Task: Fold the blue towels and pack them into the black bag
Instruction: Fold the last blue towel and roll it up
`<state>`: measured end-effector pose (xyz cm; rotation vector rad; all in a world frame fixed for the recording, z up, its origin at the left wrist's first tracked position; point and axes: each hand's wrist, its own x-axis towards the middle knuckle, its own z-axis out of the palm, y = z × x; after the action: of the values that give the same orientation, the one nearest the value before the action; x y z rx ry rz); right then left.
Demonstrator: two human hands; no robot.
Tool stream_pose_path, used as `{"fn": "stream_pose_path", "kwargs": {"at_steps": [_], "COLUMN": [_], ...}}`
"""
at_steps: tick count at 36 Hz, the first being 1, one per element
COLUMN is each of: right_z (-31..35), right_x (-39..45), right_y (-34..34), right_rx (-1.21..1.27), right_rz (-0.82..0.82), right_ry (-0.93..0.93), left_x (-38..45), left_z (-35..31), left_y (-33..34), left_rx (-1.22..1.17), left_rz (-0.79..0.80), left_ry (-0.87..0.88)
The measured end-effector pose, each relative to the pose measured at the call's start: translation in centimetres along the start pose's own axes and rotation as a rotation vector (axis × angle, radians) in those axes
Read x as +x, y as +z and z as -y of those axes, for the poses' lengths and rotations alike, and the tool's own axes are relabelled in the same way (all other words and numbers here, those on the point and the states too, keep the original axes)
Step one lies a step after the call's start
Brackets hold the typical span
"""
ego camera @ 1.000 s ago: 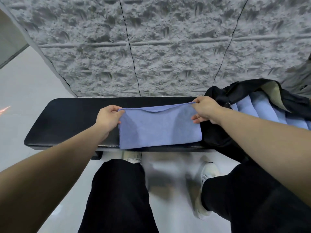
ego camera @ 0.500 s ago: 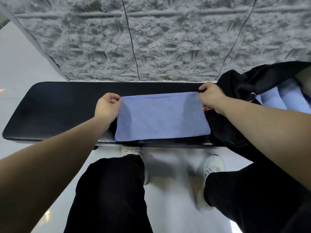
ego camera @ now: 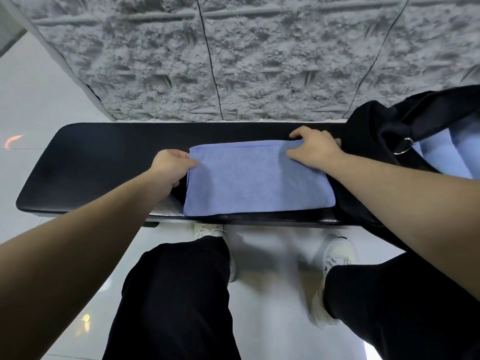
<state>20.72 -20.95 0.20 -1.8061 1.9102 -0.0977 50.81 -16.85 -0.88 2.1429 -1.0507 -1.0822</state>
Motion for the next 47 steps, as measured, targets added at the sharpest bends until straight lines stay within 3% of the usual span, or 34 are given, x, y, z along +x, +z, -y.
{"fn": "stream_pose_path", "kwargs": {"at_steps": [7,16,23,31,35,39,43,47], "right_z": [-0.2,-0.8,-0.7,-0.9,-0.8,-0.8,-1.4,-1.9], "right_x": [-0.8,-1.5,-1.5,-2.1,-2.5,-3.6,-5.0,-6.1], "right_y": [-0.2,-0.6,-0.3,-0.8,-0.8,-1.3,-1.3,-1.1], "right_rx": [0.201,0.259,0.298,0.436,0.422,0.418,0.377,0.417], "right_rz": [0.154,0.168,0.276,0.365,0.331,0.38,0.503,0.491], "right_ry": [0.068,0.057,0.103,0.133,0.12,0.108,0.123,0.137], "left_x": [2.2,5.0,6.8,4.9,3.4,0.9,-1.9,-2.9], "left_z": [-2.4,-7.3,-10.5,-12.4,-11.2,-9.1,-6.5,-4.5], "left_y": [0.4,4.3,9.1,13.9,14.1,12.9,11.3,9.7], "left_rx": [0.06,0.121,0.095,0.014,0.066,0.147,0.287,0.083], "left_rz": [-0.045,-0.05,-0.054,0.151,0.118,0.035,-0.198,-0.138], "left_ry": [0.102,0.27,0.4,0.57,0.624,0.581,0.381,0.149]}}
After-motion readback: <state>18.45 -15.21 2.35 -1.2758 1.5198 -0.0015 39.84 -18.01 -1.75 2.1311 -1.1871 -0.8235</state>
